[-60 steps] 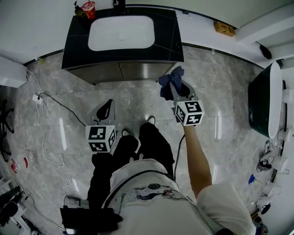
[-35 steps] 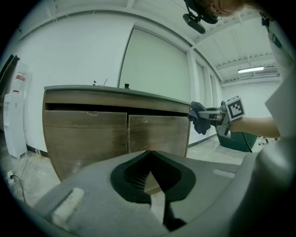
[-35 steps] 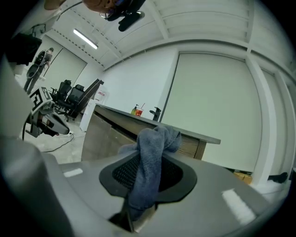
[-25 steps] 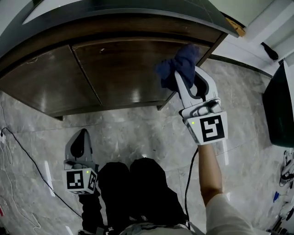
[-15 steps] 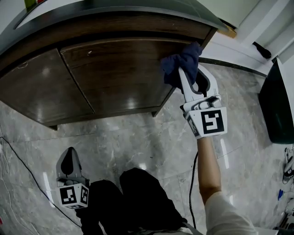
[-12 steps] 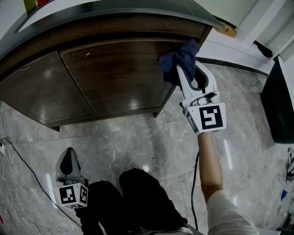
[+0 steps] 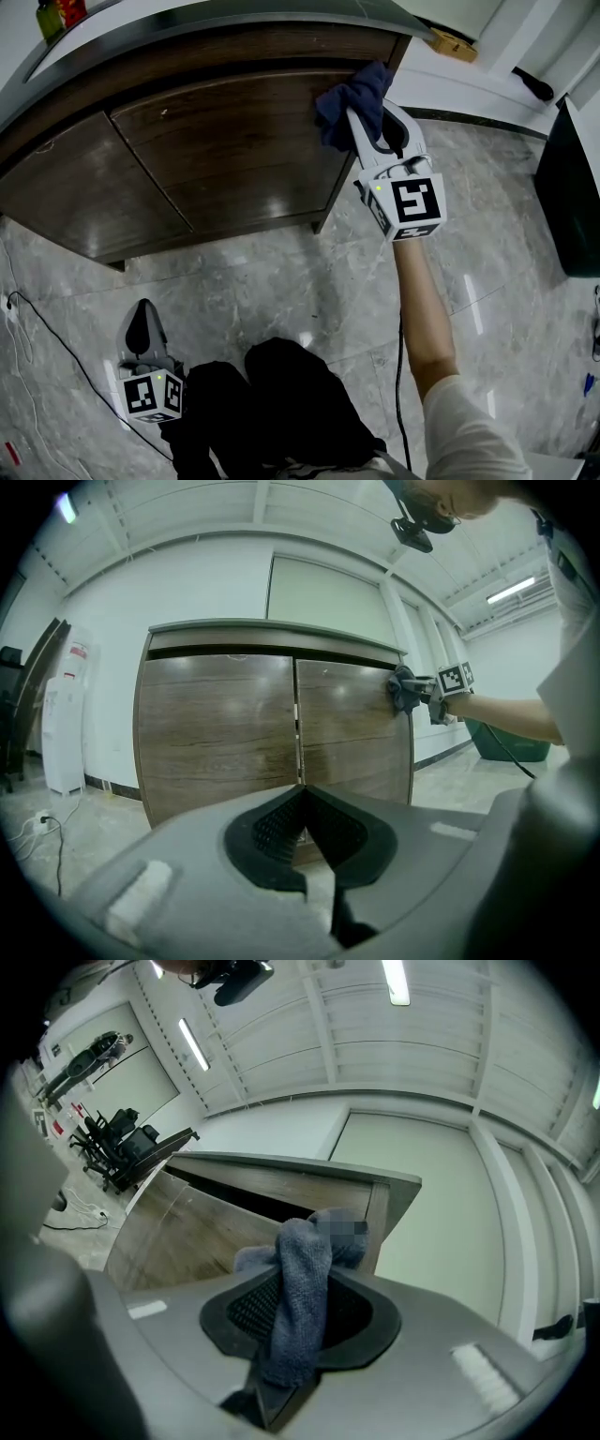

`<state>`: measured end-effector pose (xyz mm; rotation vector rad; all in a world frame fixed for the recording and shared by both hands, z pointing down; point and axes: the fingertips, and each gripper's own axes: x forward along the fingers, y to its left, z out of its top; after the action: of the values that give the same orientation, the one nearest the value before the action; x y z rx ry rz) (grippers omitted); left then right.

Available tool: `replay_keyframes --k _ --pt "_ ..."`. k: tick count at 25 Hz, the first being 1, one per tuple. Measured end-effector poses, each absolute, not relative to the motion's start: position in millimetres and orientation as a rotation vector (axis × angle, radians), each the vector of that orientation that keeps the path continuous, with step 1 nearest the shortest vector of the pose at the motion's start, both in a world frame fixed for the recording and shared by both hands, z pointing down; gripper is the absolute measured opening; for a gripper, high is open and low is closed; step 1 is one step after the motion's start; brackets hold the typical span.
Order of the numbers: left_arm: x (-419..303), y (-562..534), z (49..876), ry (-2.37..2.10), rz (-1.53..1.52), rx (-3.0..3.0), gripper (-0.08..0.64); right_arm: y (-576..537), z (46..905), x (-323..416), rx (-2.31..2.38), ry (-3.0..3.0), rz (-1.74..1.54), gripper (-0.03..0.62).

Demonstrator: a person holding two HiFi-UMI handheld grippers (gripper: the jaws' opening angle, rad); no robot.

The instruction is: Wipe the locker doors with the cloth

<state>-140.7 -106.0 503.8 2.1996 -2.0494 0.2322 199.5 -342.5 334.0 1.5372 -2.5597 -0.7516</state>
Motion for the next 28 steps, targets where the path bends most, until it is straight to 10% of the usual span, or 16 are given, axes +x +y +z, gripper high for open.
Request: replay_keyframes --k 28 --pt "-163 -90 499 -2.067 0.198 2.217 -0.002 -337 327 150 1.569 -2.608 -0.728 0.100"
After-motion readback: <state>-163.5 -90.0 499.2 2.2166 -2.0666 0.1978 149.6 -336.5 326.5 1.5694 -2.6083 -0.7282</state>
